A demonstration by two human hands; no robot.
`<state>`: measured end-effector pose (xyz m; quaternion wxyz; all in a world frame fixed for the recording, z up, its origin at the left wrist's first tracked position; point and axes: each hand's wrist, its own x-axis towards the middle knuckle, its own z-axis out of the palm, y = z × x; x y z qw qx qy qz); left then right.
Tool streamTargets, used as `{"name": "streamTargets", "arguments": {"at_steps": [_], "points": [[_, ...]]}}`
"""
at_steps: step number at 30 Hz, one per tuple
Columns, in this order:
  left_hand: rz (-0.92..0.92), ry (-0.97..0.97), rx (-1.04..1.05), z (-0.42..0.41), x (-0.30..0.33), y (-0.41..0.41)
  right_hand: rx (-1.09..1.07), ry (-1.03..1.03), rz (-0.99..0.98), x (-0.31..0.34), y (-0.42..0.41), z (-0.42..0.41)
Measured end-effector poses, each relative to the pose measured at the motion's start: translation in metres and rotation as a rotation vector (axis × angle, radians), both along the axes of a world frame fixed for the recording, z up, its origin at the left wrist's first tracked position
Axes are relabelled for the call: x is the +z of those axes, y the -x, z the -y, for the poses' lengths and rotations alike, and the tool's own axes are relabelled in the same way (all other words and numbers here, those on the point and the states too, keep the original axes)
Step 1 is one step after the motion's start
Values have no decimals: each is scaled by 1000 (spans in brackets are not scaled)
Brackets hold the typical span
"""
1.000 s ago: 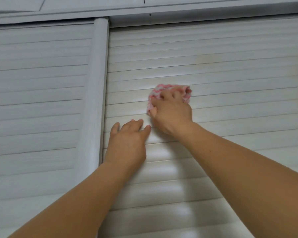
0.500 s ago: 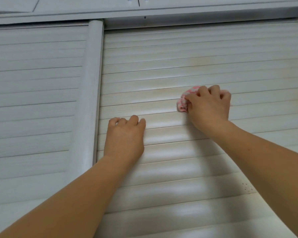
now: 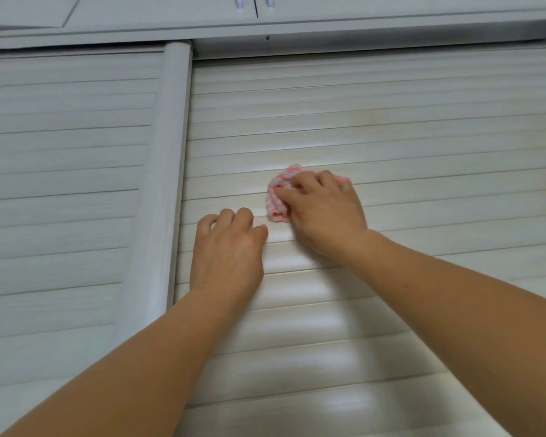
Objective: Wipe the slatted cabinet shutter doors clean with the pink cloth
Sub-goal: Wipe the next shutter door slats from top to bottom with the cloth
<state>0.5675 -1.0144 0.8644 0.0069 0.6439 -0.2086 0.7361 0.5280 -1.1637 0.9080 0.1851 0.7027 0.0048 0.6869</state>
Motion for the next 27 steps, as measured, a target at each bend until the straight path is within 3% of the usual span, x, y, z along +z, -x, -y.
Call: {"name": "streamTargets", "arguments": {"at_steps": [4, 7, 10, 14, 21, 27], "points": [[-211, -6, -51, -2, 1, 1, -61, -195, 91, -6, 18, 51], [-195, 6, -81, -1, 2, 0, -68, -446, 121, -6, 28, 74], [-169, 17, -125, -1, 1, -2, -60, -541, 138, 0, 21, 60], [-156, 32, -165, 0, -3, -3, -39, -428, 130, 13, 5, 15], [-94, 39, -170, -2, -2, -5, 78, -71, -76, 40, -12, -66], [-98, 57, -180, -1, -3, -6, 84, 70, -118, 49, -4, -40]]}}
